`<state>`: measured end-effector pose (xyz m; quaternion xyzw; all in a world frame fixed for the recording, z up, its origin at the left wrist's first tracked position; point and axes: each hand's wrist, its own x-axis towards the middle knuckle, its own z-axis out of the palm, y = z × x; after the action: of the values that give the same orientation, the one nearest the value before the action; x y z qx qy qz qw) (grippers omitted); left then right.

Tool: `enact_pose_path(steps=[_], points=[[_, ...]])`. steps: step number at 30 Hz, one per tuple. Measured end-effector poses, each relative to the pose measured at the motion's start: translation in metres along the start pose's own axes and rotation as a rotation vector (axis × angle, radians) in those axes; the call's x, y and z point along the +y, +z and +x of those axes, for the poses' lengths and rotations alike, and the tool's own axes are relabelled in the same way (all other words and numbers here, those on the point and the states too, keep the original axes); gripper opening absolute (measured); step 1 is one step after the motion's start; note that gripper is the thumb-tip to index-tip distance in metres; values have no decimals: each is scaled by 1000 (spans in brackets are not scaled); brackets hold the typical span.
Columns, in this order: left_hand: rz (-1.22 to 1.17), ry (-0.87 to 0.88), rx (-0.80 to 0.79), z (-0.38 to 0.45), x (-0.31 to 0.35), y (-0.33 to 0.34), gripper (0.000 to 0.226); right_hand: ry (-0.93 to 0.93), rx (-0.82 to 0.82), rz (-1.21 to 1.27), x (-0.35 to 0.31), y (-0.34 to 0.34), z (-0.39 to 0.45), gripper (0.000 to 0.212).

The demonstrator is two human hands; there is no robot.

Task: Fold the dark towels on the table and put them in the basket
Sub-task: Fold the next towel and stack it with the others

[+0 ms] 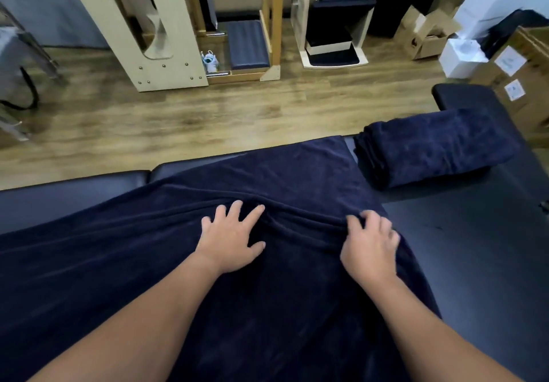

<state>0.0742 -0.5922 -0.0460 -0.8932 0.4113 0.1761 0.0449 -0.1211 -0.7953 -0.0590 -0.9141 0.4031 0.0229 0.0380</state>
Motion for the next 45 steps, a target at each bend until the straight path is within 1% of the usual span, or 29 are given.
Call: enact_pose_path(steps=[2,4,6,8,9,11,13,14,15,18,21,23,25,26,27,28,29,30,31,33,34,35,37,39,40,41,43,44,45], points=[[-107,-53,79,-3,-21,-6,65,-183,-81,49,-38,2,9,50],[-216,-171,123,-7,-47,-12,52,-292,-213,80,-76,6,16,55],[-209,-305,182,-14,-84,-15,43,-296,-283,93,-106,6,23,56],[-224,-481,233,-24,-130,-17,39,-210,-331,109,-129,3,34,57],[-254,-578,235,-31,-156,-17,40,-162,-351,116,-140,1,41,58],[-298,-746,157,-46,-204,-20,50,-127,-358,109,-161,-1,52,62],[-270,-801,13,-57,-239,-21,62,-194,-344,105,-183,0,58,62],[-251,-800,-50,-59,-250,-21,64,-248,-342,102,-194,0,59,61],[-242,-785,-86,-60,-261,-22,61,-300,-349,90,-207,1,59,60],[-186,-716,-99,-54,-288,-25,36,-360,-341,75,-250,-1,55,54],[-114,-676,-226,-52,-306,-42,15,-420,-243,35,-292,-5,52,44],[-3,-651,-298,-52,-314,-51,15,-480,-260,44,-316,-7,56,50],[123,-600,-330,-53,-324,-54,19,-484,-368,29,-337,-11,63,58],[166,-555,-335,-53,-330,-51,19,-480,-400,3,-345,-13,66,56],[161,-503,-311,-52,-335,-49,17,-479,-400,-28,-350,-14,69,48],[96,-474,-269,-51,-343,-46,11,-479,-380,-57,-353,-15,71,35],[6,-467,-226,-50,-352,-45,4,-473,-364,-83,-356,-17,73,24],[-60,-476,-193,-47,-360,-44,6,-464,-365,-108,-357,-20,74,19],[-87,-469,-153,-46,-366,-46,13,-454,-373,-132,-358,-22,77,19],[-7,-456,-53,-39,-368,-53,17,-401,-343,-134,-357,-29,84,25],[35,-460,25,-33,-364,-58,17,-347,-300,-102,-357,-32,89,28],[21,-451,125,-25,-358,-63,15,-278,-244,-48,-357,-34,95,29],[-119,-461,300,-6,-349,-68,15,-141,-118,102,-356,-37,109,29],[-348,-431,397,10,-344,-69,20,-76,-53,253,-358,-36,121,27],[-408,-404,362,14,-343,-68,16,-93,-73,278,-361,-34,123,28],[-429,-375,288,14,-343,-64,13,-140,-118,261,-364,-31,122,33],[-375,-329,115,4,-345,-50,33,-244,-233,148,-368,-20,107,47],[-334,-306,84,-6,-346,-42,35,-295,-261,89,-371,-13,94,51],[-290,-269,86,-17,-347,-32,34,-348,-252,53,-372,-5,78,55]])
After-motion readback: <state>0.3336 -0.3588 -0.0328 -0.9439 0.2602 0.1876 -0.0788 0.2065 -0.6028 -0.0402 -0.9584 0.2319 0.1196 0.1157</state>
